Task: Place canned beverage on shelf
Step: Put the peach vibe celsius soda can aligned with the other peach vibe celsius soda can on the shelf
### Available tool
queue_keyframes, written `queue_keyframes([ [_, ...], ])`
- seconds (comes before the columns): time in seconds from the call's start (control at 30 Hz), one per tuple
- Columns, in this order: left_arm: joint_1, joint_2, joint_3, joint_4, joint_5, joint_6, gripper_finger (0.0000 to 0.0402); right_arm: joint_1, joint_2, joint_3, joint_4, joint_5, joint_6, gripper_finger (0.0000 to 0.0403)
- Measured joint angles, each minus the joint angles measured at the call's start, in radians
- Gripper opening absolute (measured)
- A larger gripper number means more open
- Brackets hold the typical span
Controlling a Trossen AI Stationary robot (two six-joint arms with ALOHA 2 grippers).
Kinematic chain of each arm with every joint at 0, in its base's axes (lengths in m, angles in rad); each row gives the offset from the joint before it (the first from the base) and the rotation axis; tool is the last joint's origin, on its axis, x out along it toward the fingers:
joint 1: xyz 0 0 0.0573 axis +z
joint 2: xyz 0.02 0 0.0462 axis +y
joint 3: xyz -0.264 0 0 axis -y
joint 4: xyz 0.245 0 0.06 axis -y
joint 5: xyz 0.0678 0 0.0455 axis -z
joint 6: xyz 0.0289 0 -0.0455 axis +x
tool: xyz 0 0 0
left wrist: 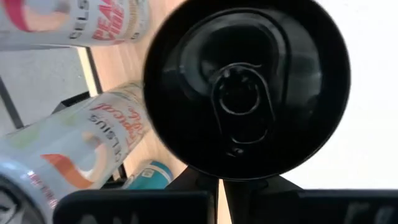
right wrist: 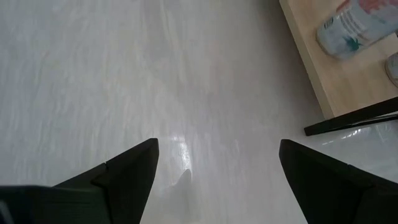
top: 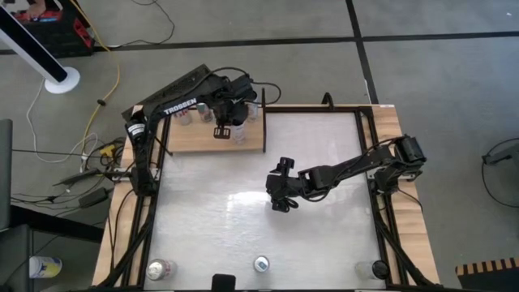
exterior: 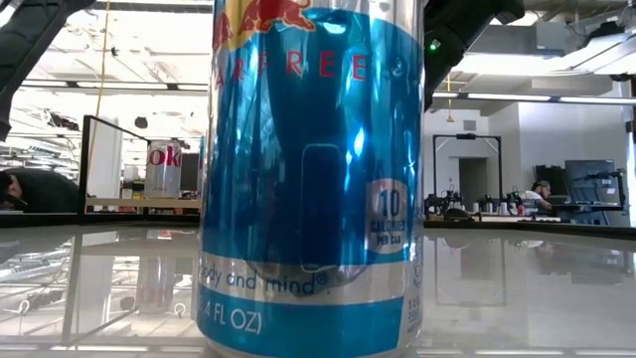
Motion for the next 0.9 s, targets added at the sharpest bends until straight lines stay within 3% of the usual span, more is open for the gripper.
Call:
queue_keyframes([
  [0.9, -0.011, 0.013, 0.000, 0.137, 0.029, 0.015, 0.0000, -0.006, 0.000, 0.000, -0.002, 0.000, 0.000, 0.0359],
])
